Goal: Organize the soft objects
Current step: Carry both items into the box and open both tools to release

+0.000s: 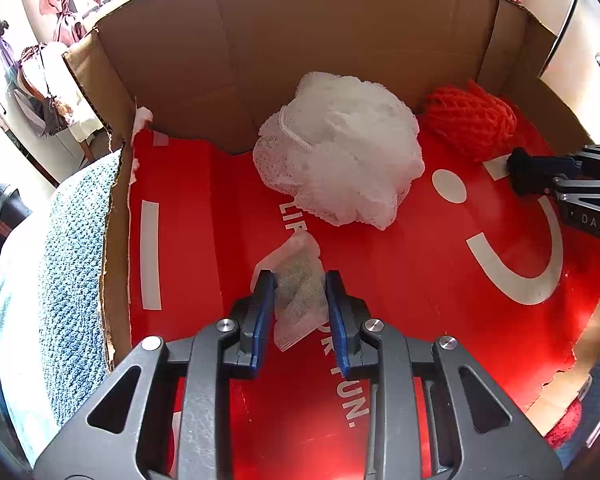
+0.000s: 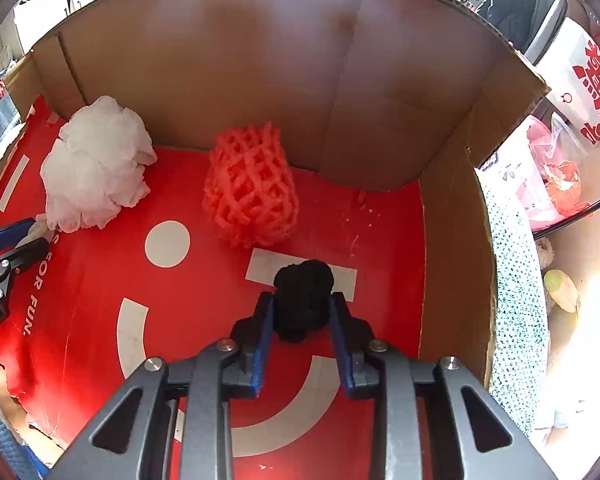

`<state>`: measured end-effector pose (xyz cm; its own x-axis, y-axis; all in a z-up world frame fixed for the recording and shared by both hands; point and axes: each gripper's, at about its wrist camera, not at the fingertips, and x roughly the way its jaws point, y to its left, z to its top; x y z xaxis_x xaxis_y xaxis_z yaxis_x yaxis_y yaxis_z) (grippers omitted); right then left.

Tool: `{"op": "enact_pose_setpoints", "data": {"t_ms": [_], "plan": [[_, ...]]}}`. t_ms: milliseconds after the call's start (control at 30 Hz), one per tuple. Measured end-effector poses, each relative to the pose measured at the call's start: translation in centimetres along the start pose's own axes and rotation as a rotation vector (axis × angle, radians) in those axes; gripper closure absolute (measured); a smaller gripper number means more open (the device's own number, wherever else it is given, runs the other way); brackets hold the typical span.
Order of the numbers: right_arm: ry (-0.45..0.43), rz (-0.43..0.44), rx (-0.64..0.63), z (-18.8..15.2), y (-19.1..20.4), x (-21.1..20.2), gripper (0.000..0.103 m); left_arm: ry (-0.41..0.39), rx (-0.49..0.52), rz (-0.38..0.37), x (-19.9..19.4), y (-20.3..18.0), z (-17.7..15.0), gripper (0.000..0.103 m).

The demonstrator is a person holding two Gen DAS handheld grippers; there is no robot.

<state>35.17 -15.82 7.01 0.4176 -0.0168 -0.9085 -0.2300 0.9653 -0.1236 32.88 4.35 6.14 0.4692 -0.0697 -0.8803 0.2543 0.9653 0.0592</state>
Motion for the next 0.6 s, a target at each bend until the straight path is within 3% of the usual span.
{"op": "enact_pose_setpoints", "data": {"t_ms": [500,567,600], "plan": [[-0.001,0.016,-0.016,-0.37,0.37,-0.34,0.057,0.002,-0.006,-0.002,0.11,0.01,-0.27,0.074],[-0.005,0.024,-0.011,-0.41,0.31,-0.51,0.055,0.002,-0.006,-0.004,0.08,-0.02,-0.25,0.069],[-0.005,0.028,-0.009,-0.41,0.27,-0.60,0.055,0.003,-0.006,-0.006,0.02,-0.02,-0.25,0.060]]}}
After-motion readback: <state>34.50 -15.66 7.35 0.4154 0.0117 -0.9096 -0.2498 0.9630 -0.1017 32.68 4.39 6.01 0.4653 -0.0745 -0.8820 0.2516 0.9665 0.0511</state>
